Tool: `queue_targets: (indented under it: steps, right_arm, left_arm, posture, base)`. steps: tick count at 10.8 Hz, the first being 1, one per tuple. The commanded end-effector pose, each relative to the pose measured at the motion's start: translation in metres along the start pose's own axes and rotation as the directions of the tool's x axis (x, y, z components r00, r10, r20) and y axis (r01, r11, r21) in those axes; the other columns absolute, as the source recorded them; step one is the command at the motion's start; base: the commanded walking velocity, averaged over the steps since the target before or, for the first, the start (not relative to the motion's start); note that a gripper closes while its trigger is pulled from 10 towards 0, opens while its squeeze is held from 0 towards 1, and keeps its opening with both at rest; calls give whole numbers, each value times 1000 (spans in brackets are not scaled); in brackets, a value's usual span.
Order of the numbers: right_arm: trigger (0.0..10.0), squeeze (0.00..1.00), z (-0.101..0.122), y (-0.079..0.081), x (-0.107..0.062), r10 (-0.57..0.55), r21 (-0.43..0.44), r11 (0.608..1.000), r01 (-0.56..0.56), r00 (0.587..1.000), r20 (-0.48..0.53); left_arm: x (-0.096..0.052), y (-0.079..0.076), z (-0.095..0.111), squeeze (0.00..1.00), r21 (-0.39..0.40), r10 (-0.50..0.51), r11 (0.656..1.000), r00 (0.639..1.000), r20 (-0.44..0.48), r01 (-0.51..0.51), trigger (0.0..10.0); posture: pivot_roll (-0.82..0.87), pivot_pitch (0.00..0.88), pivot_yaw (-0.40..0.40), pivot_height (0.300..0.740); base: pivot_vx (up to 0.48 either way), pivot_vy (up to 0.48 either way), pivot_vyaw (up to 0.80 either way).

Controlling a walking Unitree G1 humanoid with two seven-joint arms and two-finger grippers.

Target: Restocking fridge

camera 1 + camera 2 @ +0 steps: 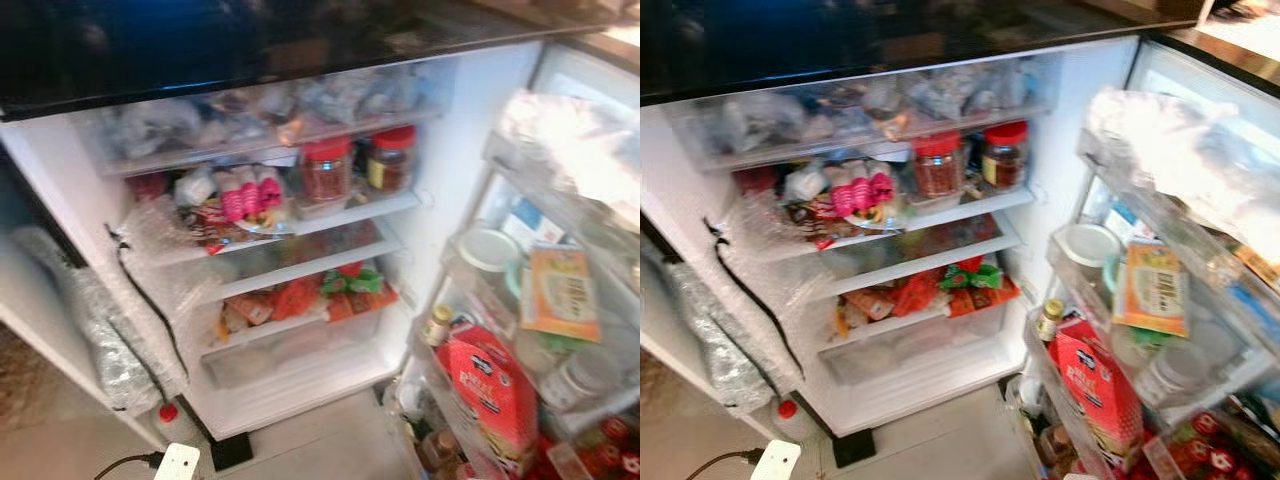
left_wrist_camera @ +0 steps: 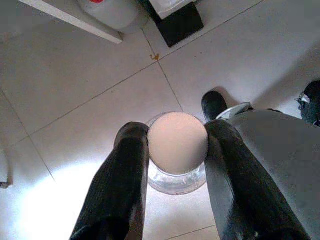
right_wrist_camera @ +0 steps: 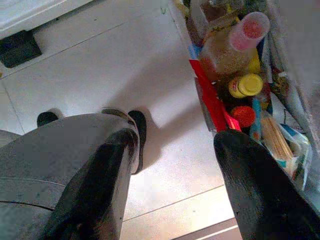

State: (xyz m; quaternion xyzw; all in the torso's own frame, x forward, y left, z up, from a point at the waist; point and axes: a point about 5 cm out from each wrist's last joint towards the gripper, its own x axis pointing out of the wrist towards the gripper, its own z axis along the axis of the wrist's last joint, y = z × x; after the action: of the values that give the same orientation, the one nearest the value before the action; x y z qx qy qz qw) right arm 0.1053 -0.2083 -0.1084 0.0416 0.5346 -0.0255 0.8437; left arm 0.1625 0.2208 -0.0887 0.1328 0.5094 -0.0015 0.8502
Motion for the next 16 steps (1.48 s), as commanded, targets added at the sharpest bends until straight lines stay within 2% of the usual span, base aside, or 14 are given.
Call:
queue_targets:
  steps: [1, 3, 6, 9, 10, 12, 16]
  right_arm:
    - [10000, 0, -1, 1, 0, 3, -7, 1000, -4, 1000, -8]
    - [10000, 0, 0, 0, 0, -2, -47, 999, 1, 1000, -11]
    - [10000, 0, -1, 0, 0, -1, -32, 999, 0, 1000, -15]
    - [10000, 0, -1, 0, 0, 1, -59, 998, -2, 1000, -18]
    - [10000, 0, 0, -1, 0, -2, -99, 995, 0, 1000, -22]
    - [10000, 0, -1, 0, 0, 1, -66, 998, -2, 1000, -20]
    - [10000, 0, -1, 1, 0, 3, -75, 997, -4, 1000, -24]
  left_arm:
    - [0, 3, -1, 0, 25, 8, 1000, 1000, -3, -7, 10000]
    - [0, 3, -1, 0, 28, 5, 1000, 1000, -3, -5, 10000]
    - [0, 2, -1, 0, 28, 5, 1000, 1000, -4, -5, 10000]
    - [0, 3, -1, 0, 25, 11, 1000, 1000, -3, -11, 10000]
    - [0, 3, -1, 0, 27, 12, 1000, 1000, -3, -12, 10000]
    - [0, 3, -2, 0, 29, 13, 999, 1000, -4, -13, 10000]
    - [0, 4, -1, 0, 30, 16, 999, 1000, -3, -16, 10000]
  posture:
    - [-152, 0, -6, 740]
    - [-154, 0, -6, 740]
    - [-153, 0, -9, 740]
    - [-155, 0, -9, 740]
    - [-155, 0, -9, 740]
    - [-158, 0, -5, 740]
    - [-157, 0, -4, 740]
  base:
    - [0, 0, 0]
    - [0, 0, 272]
    - [0, 0, 0]
    - [0, 0, 0]
    - [0, 0, 688]
    - [0, -246, 0]
    - [0, -286, 0]
